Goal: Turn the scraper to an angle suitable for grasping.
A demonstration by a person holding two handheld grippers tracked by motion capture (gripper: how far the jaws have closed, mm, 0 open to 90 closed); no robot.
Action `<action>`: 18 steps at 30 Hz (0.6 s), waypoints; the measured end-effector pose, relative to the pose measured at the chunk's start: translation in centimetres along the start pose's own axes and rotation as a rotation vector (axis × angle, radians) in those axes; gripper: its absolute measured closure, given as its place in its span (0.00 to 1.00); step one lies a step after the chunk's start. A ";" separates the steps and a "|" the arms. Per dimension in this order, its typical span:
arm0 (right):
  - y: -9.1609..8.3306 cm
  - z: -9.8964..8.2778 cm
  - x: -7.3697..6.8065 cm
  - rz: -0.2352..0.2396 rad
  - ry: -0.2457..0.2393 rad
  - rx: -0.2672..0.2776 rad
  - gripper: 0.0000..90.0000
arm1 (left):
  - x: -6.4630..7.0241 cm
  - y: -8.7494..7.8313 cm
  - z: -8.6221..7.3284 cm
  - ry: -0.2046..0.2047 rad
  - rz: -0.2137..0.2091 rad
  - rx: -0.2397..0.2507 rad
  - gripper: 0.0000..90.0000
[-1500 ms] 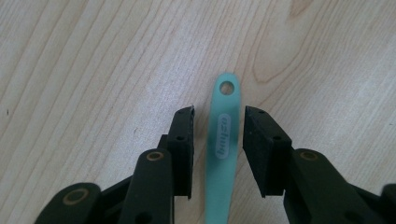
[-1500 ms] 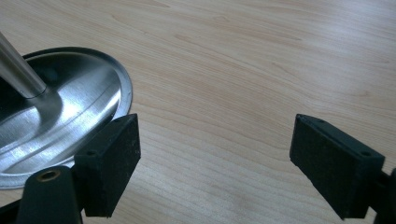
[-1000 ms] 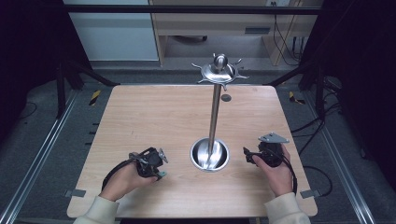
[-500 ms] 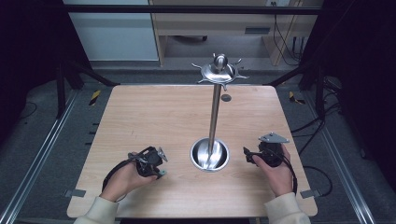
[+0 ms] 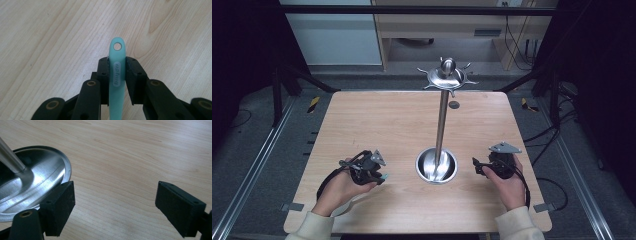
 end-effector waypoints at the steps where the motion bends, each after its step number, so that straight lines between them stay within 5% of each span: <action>1: 0.0 0.0 0.0 0.000 0.000 0.000 0.18 | 0.0 0.0 0.0 0.000 0.000 0.000 0.82; 18: 0.0 0.0 0.0 -0.001 0.000 -0.002 0.18 | 0.2 -3.8 1.8 0.005 0.035 0.124 0.83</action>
Point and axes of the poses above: each handheld gripper's, and its own axes: y roughly forward along the jaws, z roughly out of its top, x roughly to its right, the point moved 10 cm from there along y, roughly forward along the jaws, and after that the axes turned 5 degrees about -y, right-handed, at the moved point
